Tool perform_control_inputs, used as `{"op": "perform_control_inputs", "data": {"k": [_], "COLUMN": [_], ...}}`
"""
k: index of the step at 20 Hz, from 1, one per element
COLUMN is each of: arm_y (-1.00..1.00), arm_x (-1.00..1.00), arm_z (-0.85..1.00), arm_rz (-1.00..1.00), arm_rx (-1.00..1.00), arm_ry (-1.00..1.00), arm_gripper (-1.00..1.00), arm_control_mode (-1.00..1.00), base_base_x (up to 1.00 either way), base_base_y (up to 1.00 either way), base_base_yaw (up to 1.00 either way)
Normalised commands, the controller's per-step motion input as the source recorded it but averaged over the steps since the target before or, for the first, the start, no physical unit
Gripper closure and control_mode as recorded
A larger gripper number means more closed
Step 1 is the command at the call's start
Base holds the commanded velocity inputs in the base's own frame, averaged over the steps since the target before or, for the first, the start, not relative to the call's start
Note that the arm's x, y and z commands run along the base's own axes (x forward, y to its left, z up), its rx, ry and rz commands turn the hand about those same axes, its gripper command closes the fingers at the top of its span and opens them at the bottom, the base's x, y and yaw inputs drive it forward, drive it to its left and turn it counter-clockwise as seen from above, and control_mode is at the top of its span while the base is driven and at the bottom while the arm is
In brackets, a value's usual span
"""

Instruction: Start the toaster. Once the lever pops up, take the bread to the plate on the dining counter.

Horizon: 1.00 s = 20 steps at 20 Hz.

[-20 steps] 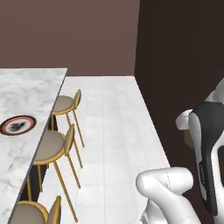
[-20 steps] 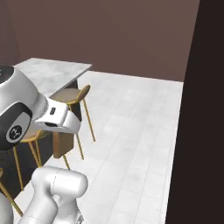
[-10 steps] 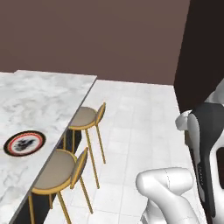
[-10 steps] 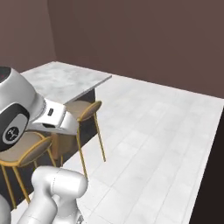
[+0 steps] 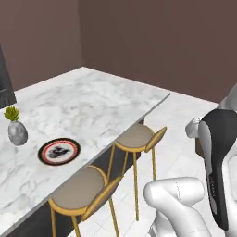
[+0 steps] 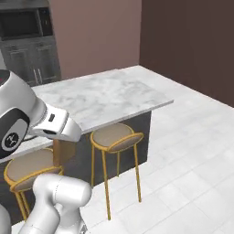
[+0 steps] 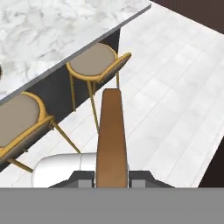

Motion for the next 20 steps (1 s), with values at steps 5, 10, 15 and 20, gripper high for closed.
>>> {"op": "perform_control_inputs", "data": {"k": [5,10,15,20], "arm_y": [0.00,0.00,0.00,0.00], "arm_x": [0.00,0.00,0.00,0.00], "arm_z": [0.00,0.00,0.00,0.00], "arm_rz": [0.00,0.00,0.00,0.00], "arm_rx": [0.00,0.00,0.00,0.00], "arm_ry": [0.00,0.00,0.00,0.00], "arm_gripper": [1.00,1.00,1.00,1.00], "arm_control_mode": [1.00,1.00,1.00,1.00], "base_base_x": [0.80,0.37,0.00,0.02], "base_base_y": [-0.12,0.00,0.00,0.00], "base_base_yaw": [0.77,0.77,0.61,0.50]}}
